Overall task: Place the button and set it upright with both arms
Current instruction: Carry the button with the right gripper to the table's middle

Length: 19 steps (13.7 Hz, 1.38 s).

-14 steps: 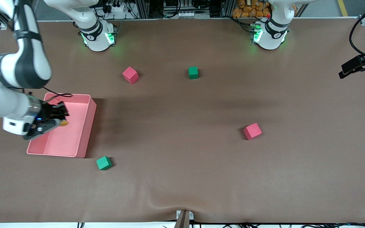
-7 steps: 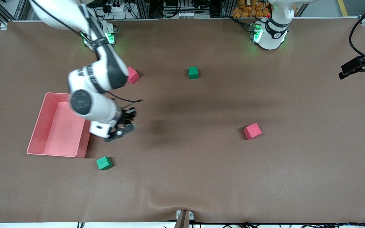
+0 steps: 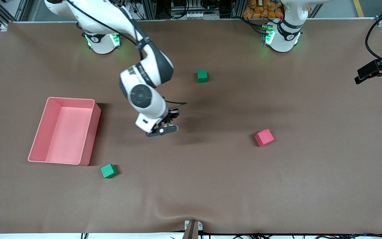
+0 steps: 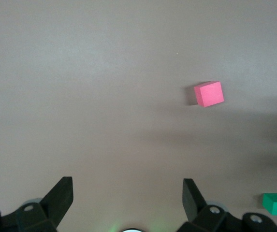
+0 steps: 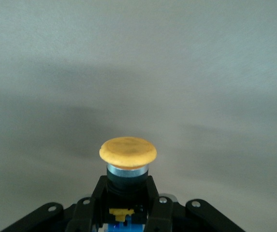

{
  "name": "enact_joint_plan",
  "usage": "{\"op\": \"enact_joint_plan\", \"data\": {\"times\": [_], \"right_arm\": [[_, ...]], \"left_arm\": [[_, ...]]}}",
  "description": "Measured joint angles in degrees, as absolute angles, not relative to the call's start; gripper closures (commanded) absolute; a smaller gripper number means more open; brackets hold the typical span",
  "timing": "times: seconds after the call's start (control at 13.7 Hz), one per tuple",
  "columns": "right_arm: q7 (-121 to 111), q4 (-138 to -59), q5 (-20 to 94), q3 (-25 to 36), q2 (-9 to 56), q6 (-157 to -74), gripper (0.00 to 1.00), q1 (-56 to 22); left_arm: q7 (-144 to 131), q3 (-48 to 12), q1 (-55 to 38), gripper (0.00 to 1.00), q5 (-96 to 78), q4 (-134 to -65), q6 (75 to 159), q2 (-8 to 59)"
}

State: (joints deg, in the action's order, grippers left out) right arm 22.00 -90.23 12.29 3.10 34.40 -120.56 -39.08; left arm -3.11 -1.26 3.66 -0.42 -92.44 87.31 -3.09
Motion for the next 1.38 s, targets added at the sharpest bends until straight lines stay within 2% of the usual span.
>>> {"op": "enact_joint_plan", "data": {"times": [0.51, 0.8, 1.17, 1.24, 1.31, 1.38], "right_arm": [[42.58, -85.11, 12.32, 3.15, 47.29, -132.70, 1.00, -45.52], [44.19, -79.80, 12.32, 3.24, 50.23, -132.76, 0.99, -46.00], [44.57, -77.07, 12.32, 3.21, 52.07, -132.76, 0.99, -49.47], [45.09, -76.26, 12.32, 3.23, 52.55, -132.76, 0.94, -50.33], [45.55, -75.51, 12.32, 3.31, 52.98, -132.76, 0.75, -50.78], [45.64, -74.99, 12.32, 3.31, 53.30, -132.72, 0.26, -50.88]], "left_arm": [[-3.11, -1.35, 3.64, 0.00, -0.42, -92.45, 88.88, -2.85], [-3.11, -1.33, 3.66, 0.00, -0.42, -92.45, 89.17, -2.74], [-3.11, -1.32, 3.67, 0.00, -0.42, -92.46, 89.97, -2.62], [-3.11, -1.29, 3.68, 0.00, -0.42, -92.45, 89.97, -2.62], [-3.11, -1.21, 3.69, 0.00, -0.42, -92.45, 89.97, -2.62], [-3.11, -1.12, 3.74, 0.00, -0.42, -92.45, 89.97, -2.62]]}}
